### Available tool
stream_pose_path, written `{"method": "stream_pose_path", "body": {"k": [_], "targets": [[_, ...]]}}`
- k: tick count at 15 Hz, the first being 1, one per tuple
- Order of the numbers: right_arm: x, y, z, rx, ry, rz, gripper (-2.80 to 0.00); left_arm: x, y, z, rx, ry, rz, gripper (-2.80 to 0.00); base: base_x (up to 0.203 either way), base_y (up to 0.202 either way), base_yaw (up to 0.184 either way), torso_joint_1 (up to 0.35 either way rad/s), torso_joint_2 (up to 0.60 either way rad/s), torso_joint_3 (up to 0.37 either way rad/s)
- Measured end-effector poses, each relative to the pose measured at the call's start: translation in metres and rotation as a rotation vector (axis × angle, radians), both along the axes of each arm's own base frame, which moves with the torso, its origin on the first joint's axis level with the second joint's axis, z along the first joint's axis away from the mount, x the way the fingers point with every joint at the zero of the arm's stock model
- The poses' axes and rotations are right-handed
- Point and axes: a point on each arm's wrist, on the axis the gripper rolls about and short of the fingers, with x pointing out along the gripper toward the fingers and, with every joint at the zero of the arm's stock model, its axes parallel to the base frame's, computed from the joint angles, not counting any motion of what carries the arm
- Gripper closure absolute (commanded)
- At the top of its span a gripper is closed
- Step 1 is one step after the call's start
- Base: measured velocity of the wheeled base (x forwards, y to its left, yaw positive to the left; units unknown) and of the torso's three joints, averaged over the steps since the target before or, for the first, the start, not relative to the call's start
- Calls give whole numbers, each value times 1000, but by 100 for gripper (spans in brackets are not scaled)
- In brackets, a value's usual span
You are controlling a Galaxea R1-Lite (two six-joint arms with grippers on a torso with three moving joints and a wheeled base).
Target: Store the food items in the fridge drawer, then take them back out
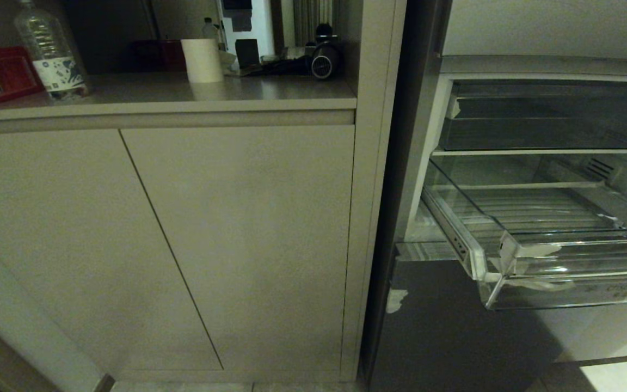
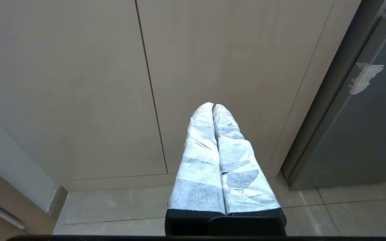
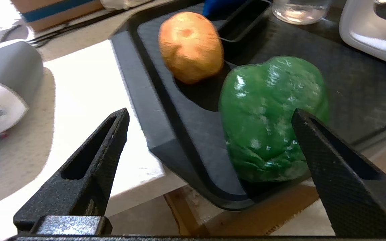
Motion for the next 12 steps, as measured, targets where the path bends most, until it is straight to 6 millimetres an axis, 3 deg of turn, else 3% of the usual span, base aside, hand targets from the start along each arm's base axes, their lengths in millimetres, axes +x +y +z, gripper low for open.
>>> {"method": "stream_pose_path", "body": {"k": [12], "targets": [[-16, 3, 6, -12, 31, -90, -280, 0, 0, 0, 0, 0, 0, 0, 0, 0, 0, 0, 0, 0]]}}
